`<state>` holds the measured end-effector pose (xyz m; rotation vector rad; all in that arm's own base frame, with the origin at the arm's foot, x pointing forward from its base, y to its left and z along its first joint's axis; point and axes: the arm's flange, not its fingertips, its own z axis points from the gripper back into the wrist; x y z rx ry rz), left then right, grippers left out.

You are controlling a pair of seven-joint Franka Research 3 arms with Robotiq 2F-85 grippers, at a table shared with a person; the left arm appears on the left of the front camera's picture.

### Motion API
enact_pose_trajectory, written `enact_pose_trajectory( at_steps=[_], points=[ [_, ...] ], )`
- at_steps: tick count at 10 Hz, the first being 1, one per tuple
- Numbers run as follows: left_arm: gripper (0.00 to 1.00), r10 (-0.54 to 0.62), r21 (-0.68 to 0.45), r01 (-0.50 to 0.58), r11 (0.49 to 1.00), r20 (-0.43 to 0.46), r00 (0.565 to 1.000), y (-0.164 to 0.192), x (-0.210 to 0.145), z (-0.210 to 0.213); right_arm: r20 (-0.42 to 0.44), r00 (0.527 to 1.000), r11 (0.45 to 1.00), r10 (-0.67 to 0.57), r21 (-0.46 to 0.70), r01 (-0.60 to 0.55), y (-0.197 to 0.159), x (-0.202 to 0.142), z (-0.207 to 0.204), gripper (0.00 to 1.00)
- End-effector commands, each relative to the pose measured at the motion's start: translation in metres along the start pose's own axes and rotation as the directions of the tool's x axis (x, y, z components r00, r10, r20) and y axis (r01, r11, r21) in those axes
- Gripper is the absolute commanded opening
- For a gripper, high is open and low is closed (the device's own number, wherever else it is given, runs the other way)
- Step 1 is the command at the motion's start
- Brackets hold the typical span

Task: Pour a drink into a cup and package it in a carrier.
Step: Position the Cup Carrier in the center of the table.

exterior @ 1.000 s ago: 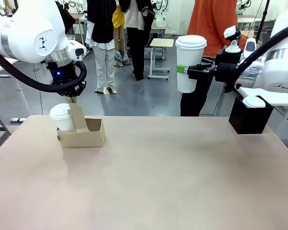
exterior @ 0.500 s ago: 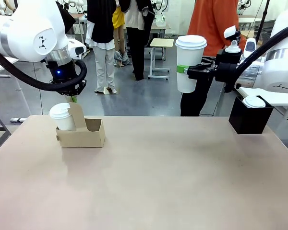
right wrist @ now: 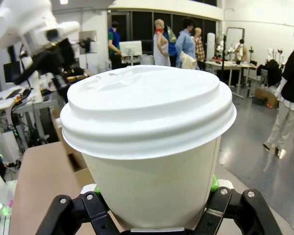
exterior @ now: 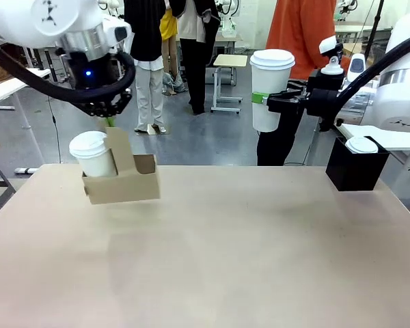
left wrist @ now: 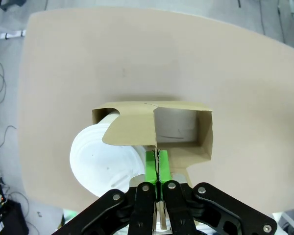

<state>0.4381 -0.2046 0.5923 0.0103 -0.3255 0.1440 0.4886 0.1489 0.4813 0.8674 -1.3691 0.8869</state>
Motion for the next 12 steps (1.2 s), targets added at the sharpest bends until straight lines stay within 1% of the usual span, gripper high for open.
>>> enact_pose_trajectory(
  at_steps=[1, 2, 3, 6, 9, 12],
  points=[
    [0.02, 0.031, -0.036, -0.031, 0.999, -0.012, 0.999, -0.035, -0.043, 0.013, -0.005, 1.0, 1.0, 0.019, -0.012, -0.019, 0.002, 0.002, -0.001, 0.8],
    [0.02, 0.017, -0.047, -0.018, 0.999, -0.023, 1.0, -0.059, -0.072, 0.02, -0.005, 1.0, 1.0, 0.019, -0.012, -0.019, 0.002, 0.002, -0.001, 0.8],
    [0.02, -0.005, -0.055, 0.004, 0.998, -0.012, 1.0, -0.08, -0.096, 0.021, -0.005, 1.0, 1.0, 0.019, -0.012, -0.019, 0.002, 0.002, -0.001, 0.8],
    [0.02, -0.063, -0.044, 0.063, 0.997, 0.012, 0.998, -0.137, -0.153, 0.001, -0.005, 1.0, 1.0, 0.019, -0.012, -0.019, 0.002, 0.002, -0.001, 0.8],
    [0.02, -0.093, -0.028, 0.094, 0.995, 0.018, 0.995, -0.17, -0.169, -0.024, -0.005, 1.0, 1.0, 0.019, -0.012, -0.019, 0.002, 0.002, -0.001, 0.8],
    [0.02, -0.107, -0.006, 0.107, 0.994, 0.003, 0.994, -0.181, -0.171, -0.039, -0.005, 1.0, 1.0, 0.019, -0.012, -0.019, 0.002, 0.002, -0.001, 0.8]
  ],
)
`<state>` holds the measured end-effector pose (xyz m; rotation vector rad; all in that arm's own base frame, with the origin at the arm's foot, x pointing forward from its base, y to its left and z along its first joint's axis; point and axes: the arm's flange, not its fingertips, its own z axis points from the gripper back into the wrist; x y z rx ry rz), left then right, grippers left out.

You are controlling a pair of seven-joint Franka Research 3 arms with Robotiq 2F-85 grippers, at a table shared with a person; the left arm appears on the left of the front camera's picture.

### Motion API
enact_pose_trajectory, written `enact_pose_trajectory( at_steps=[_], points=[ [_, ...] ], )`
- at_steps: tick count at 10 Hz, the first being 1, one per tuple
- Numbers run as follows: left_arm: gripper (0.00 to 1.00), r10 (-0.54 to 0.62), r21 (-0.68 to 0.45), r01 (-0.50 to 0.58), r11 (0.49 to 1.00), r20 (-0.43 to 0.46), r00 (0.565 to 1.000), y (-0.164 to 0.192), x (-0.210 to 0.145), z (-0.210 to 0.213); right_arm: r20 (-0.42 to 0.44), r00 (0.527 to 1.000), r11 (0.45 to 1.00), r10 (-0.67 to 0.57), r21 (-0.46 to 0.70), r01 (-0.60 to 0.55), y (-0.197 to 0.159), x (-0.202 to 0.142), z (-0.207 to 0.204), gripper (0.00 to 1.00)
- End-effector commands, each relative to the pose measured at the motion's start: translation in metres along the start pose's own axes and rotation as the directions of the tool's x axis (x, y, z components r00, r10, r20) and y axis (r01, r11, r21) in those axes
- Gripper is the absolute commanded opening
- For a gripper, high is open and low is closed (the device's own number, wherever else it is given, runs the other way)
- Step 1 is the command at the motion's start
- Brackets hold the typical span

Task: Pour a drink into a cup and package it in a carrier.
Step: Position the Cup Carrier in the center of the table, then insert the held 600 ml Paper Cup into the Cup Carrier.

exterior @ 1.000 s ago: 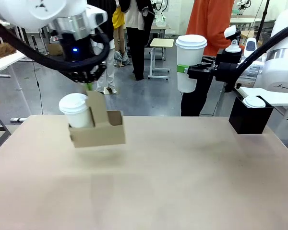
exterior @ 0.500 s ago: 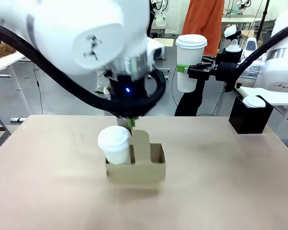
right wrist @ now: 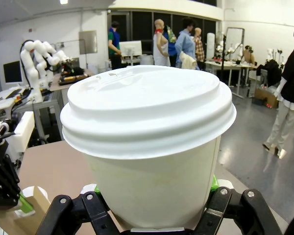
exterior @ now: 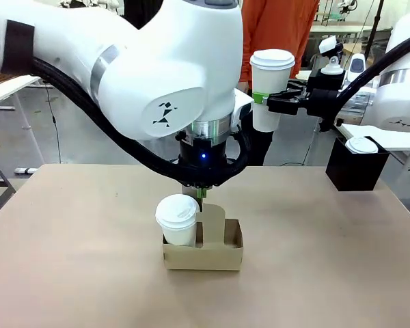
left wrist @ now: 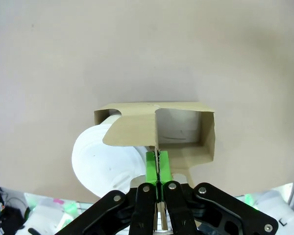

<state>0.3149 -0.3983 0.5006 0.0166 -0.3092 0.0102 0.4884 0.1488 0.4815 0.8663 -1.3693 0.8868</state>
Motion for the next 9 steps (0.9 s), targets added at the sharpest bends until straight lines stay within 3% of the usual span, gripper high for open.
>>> enact_pose_trajectory(
  at_steps=[1, 4, 9],
  points=[
    [0.02, 0.022, 0.011, -0.022, 1.0, 0.011, 1.0, -0.01, 0.002, -0.004, -0.004, 1.0, 1.0, 0.019, -0.011, -0.019, 0.002, 0.002, -0.001, 0.8],
    [0.02, 0.017, 0.016, -0.017, 1.0, -0.038, 0.999, -0.014, 0.004, -0.018, -0.004, 1.0, 1.0, 0.019, -0.011, -0.019, 0.002, 0.002, -0.001, 0.8],
    [0.02, -0.006, 0.004, 0.006, 1.0, -0.023, 1.0, -0.007, 0.002, -0.012, -0.004, 1.0, 1.0, 0.019, -0.011, -0.019, 0.002, 0.002, -0.001, 0.8]
  ],
)
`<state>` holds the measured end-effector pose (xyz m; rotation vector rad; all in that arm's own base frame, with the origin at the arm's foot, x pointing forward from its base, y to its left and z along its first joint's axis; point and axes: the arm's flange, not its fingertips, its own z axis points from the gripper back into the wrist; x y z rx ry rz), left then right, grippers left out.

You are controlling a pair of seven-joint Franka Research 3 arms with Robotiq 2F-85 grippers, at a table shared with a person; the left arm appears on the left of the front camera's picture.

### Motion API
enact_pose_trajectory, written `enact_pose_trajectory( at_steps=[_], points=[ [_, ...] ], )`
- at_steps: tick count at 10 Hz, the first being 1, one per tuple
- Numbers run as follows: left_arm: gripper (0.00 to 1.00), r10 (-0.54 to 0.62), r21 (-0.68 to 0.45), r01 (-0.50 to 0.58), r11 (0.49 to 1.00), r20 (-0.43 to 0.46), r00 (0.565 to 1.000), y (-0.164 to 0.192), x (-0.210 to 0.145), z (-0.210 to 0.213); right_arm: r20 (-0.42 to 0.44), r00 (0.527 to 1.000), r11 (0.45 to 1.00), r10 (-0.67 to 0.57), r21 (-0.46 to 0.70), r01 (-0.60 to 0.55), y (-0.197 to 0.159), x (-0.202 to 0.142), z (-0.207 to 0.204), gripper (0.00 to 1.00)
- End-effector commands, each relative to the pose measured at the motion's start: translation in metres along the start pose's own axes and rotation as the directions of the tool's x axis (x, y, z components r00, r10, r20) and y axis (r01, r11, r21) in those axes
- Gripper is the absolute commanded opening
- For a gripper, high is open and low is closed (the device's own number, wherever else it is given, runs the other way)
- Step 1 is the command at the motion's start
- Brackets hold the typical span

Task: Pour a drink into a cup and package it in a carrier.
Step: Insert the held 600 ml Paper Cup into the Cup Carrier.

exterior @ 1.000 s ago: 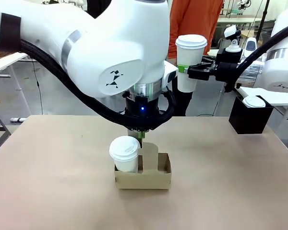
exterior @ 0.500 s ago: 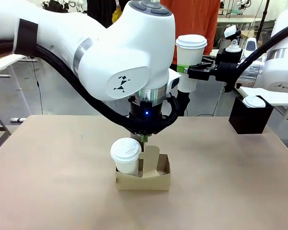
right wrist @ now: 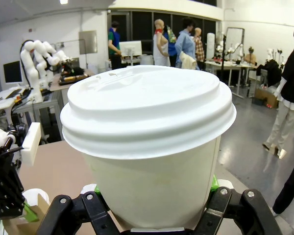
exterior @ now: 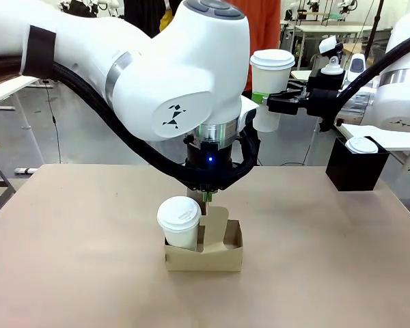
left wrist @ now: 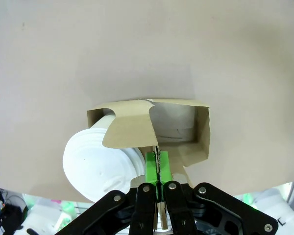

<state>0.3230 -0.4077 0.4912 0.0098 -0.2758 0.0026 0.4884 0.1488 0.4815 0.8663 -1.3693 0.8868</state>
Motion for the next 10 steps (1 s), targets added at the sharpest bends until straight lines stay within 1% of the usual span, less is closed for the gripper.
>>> enact_pose_trajectory(
  at_steps=[1, 2, 3, 4, 5, 6, 7, 8, 9, 10],
  points=[
    [0.6, 0.0, 0.0, 0.0, 1.0, 0.0, 1.0, 0.0, 0.0, 0.0, -0.004, 1.0, 1.0, 0.019, -0.011, -0.019, 0.002, 0.002, -0.001, 0.8],
    [0.59, -0.033, -0.024, 0.033, 0.999, 0.003, 0.999, 0.005, 0.0, 0.012, 0.0, 1.0, 1.0, 0.0, 0.0, 0.0, 0.0, 0.0, 0.0, 0.8],
    [1.0, -0.072, -0.042, 0.071, 0.997, -0.013, 0.997, 0.013, 0.0, 0.027, -0.021, 0.999, 0.994, -0.048, 0.101, 0.049, -0.014, -0.001, -0.006, 0.8],
    [0.63, -0.108, -0.06, 0.106, 0.993, -0.03, 0.994, 0.024, 0.003, 0.042, -0.038, 0.997, 0.981, -0.074, 0.178, 0.08, -0.028, -0.007, -0.008, 0.8],
    [1.0, -0.15, -0.081, 0.146, 0.986, -0.046, 0.988, 0.035, 0.004, 0.055, -0.066, 0.994, 0.964, -0.093, 0.244, 0.106, -0.037, -0.017, -0.01, 0.8],
    [1.0, -0.189, -0.09, 0.183, 0.979, -0.053, 0.981, 0.047, 0.007, 0.067, -0.092, 0.991, 0.946, -0.099, 0.299, 0.123, -0.045, -0.032, -0.013, 0.8],
    [1.0, -0.22, -0.13, 0.209, 0.969, -0.076, 0.973, 0.065, 0.013, 0.078, -0.119, 0.987, 0.922, -0.105, 0.362, 0.141, -0.043, -0.049, -0.015, 0.8],
    [1.0, -0.275, -0.144, 0.265, 0.953, -0.052, 0.96, 0.089, 0.02, 0.086, -0.106, 0.988, 0.899, -0.116, 0.413, 0.15, -0.043, -0.064, -0.015, 0.8],
    [1.0, -0.364, -0.148, 0.358, 0.922, -0.014, 0.931, 0.117, 0.03, 0.088, -0.078, 0.989, 0.878, -0.123, 0.457, 0.145, -0.038, -0.079, -0.016, 0.8],
    [1.0, -0.479, -0.121, 0.474, 0.872, -0.011, 0.878, 0.145, 0.042, 0.081, -0.025, 0.991, 0.838, -0.129, 0.531, 0.122, -0.027, -0.099, -0.017, 0.8]
  ],
)
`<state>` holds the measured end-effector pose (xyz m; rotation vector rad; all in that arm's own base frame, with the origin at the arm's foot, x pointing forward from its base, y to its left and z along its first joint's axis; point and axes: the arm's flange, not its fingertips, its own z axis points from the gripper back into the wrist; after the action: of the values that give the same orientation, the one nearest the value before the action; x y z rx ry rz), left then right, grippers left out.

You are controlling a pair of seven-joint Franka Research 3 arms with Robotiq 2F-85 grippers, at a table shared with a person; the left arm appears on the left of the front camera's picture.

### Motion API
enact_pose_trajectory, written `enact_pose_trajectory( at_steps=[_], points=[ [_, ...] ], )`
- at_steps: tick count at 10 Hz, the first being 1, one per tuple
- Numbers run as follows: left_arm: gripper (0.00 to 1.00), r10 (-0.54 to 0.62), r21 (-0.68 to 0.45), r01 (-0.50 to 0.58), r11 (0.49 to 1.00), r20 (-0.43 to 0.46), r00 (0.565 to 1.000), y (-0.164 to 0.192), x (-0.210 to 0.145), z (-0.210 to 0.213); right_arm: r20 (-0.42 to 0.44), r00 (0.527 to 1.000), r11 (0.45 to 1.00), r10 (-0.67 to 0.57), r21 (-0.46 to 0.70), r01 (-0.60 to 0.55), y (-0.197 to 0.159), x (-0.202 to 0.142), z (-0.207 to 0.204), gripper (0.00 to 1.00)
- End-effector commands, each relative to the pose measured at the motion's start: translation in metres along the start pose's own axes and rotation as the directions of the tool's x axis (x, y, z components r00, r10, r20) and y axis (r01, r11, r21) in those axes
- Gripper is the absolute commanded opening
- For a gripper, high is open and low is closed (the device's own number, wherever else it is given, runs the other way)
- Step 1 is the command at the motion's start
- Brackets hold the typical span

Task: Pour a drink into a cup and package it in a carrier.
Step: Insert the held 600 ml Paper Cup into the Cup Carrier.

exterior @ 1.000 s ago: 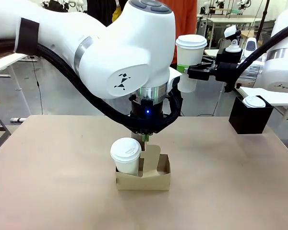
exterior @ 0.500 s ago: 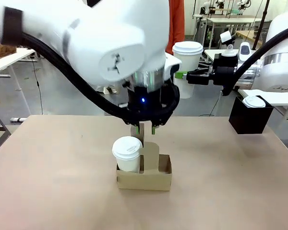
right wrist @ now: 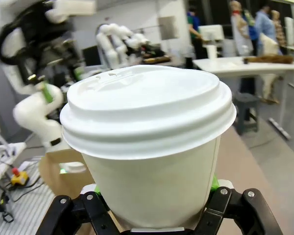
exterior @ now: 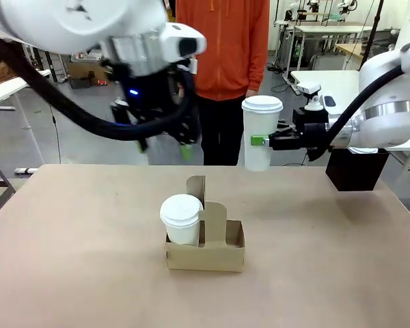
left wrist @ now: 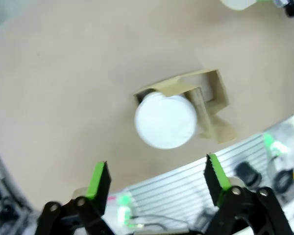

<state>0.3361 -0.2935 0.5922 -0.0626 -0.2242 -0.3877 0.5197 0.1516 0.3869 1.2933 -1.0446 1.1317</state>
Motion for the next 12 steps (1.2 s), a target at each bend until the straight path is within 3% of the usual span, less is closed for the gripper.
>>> enact_pose_trajectory(
  at_steps=[1, 4, 5, 6, 8, 10, 12],
  points=[
    [1.0, -0.108, -0.009, 0.108, 0.994, 0.006, 0.994, 0.056, -0.008, -0.013, 0.071, 0.996, 0.992, 0.061, 0.103, -0.068, 0.009, -0.021, -0.008, 0.8],
    [1.0, -0.285, -0.116, 0.284, 0.952, 0.015, 0.959, 0.12, -0.005, -0.045, 0.079, 0.982, 0.981, 0.171, 0.076, -0.177, 0.035, -0.048, -0.029, 0.8],
    [1.0, -0.218, -0.18, 0.222, 0.958, 0.04, 0.975, 0.132, -0.001, -0.055, 0.023, 0.986, 0.986, 0.163, 0.019, -0.163, 0.035, -0.047, -0.03, 0.8],
    [0.86, -0.217, -0.055, 0.216, 0.975, -0.01, 0.976, 0.113, -0.002, -0.036, 0.068, 0.991, 0.987, 0.114, 0.104, -0.12, 0.027, -0.051, -0.025, 0.8],
    [0.86, -0.217, -0.055, 0.216, 0.975, -0.01, 0.976, 0.113, -0.002, -0.036, 0.068, 0.991, 0.987, 0.114, 0.104, -0.12, 0.027, -0.051, -0.025, 0.8],
    [1.0, -0.266, -0.102, 0.266, 0.959, 0.018, 0.964, 0.136, -0.005, -0.055, 0.052, 0.99, 0.987, 0.128, 0.092, -0.133, 0.03, -0.058, -0.026, 0.8],
    [1.0, -0.303, -0.187, 0.312, 0.931, 0.075, 0.95, 0.172, -0.017, -0.075, 0.114, 0.987, 0.979, 0.111, 0.158, -0.128, 0.051, -0.05, -0.039, 0.8]
  ],
)
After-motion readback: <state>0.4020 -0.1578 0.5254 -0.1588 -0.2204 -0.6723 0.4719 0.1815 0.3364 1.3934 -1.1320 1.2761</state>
